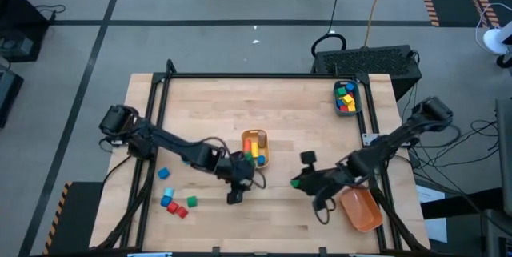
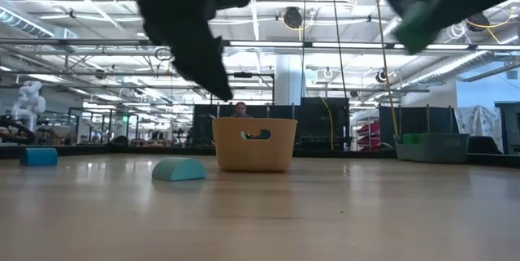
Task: Sort blocks by size
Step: Put the green half-circle block into the orange bin
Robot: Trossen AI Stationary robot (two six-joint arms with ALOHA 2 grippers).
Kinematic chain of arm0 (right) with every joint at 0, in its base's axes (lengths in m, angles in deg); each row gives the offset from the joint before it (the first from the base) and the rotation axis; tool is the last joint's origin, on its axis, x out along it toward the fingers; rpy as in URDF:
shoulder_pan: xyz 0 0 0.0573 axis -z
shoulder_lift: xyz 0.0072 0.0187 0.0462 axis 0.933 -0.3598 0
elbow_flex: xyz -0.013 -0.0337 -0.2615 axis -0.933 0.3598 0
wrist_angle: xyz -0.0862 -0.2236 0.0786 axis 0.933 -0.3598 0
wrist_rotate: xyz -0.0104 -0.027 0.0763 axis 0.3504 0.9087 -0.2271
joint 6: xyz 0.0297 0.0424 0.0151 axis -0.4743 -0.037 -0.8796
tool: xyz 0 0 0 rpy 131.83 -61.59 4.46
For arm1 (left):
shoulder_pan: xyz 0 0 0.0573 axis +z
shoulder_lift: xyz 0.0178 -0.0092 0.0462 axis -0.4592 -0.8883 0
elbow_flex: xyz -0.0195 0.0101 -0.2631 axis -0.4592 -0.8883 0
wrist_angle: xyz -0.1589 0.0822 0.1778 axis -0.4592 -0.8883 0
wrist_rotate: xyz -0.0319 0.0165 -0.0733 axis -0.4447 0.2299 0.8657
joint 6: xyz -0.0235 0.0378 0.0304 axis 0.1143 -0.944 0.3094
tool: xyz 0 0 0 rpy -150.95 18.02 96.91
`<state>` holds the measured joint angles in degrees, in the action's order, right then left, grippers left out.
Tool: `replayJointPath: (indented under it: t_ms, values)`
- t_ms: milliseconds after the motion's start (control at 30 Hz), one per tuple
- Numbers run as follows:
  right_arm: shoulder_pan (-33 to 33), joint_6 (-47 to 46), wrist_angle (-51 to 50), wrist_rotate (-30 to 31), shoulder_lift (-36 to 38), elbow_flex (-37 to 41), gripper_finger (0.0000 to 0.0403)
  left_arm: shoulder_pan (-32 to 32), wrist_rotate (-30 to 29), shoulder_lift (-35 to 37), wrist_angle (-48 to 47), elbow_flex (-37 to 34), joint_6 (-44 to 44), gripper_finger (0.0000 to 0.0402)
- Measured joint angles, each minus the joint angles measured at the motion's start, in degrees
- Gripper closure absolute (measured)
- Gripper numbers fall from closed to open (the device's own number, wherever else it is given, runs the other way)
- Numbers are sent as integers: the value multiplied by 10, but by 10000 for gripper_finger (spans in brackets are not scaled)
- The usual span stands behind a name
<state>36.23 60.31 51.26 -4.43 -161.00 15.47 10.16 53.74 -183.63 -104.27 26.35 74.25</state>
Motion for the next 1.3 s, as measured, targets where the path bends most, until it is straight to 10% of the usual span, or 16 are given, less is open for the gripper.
replayJointPath:
  t_ms: [567,1300]
  values:
    - [-151,-475,-283,-133,56,0,328,-89,-210,0,-15,0,119,212]
    - [-305,-718,-347,-189,-58,0,297,-133,-277,-51,-14,-1,224,212]
